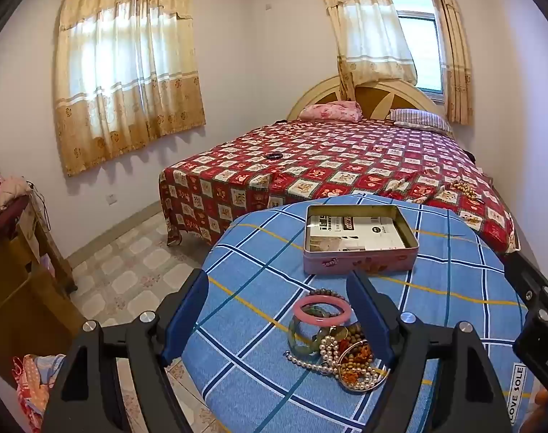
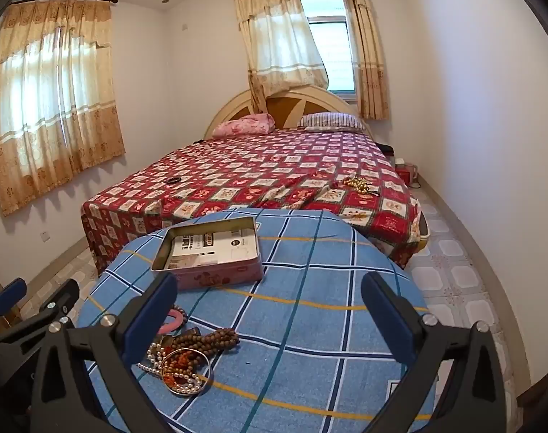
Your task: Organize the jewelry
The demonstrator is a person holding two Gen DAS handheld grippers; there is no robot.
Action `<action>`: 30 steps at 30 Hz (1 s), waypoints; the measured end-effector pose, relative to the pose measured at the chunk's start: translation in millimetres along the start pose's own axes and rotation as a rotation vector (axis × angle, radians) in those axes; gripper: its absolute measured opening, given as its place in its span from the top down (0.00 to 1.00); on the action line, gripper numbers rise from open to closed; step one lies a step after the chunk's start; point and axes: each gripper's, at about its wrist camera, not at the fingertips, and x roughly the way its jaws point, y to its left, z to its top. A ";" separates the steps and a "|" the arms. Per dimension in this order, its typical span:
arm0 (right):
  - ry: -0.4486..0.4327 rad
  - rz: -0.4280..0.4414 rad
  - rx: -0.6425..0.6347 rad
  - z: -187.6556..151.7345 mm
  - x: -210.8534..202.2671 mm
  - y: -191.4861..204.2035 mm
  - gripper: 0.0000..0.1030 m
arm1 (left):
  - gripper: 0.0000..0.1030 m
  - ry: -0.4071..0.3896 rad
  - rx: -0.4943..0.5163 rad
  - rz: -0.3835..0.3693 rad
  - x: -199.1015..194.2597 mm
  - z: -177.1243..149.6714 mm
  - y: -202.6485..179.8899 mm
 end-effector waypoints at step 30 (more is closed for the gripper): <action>0.014 -0.001 0.010 -1.2 2.8 -2.7 0.00 | 0.23 0.015 -0.006 -0.017 3.7 -5.4 -2.5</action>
